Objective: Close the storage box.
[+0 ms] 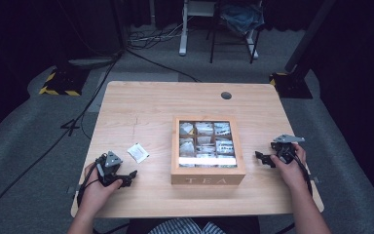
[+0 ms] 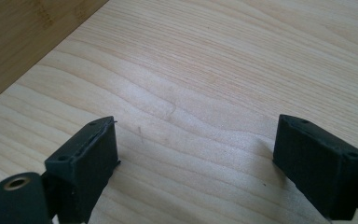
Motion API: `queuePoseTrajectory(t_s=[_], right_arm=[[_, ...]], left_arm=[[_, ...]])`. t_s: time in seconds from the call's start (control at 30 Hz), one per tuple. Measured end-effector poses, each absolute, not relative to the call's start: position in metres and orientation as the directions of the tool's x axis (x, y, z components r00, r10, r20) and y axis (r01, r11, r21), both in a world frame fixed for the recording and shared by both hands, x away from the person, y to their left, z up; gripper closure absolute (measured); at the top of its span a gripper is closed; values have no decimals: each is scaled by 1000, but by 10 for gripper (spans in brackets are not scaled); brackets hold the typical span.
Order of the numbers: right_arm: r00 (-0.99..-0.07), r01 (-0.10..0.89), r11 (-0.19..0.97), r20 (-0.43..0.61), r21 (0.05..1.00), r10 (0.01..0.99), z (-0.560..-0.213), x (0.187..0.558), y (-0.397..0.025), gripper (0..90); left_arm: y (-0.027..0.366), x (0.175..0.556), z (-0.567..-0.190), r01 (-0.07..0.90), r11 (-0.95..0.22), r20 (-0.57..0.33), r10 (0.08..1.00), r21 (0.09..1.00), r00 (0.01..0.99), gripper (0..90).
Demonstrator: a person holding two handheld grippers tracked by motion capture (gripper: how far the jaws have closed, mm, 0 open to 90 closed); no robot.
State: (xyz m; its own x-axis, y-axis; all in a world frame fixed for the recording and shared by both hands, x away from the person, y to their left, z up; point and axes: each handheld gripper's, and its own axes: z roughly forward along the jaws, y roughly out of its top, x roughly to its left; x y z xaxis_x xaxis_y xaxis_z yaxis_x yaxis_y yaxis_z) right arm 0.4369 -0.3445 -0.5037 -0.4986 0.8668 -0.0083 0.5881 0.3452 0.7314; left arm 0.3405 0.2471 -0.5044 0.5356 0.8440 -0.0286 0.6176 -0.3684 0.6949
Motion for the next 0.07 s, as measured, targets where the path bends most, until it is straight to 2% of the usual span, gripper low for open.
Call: queuePoseTrajectory(t_s=[0.07], right_arm=[[-480, 595, 333, -9, 731, 877, -504, 436, -343, 120]], left_arm=[[247, 341, -504, 618, -369, -28, 844, 694, 536, 174]])
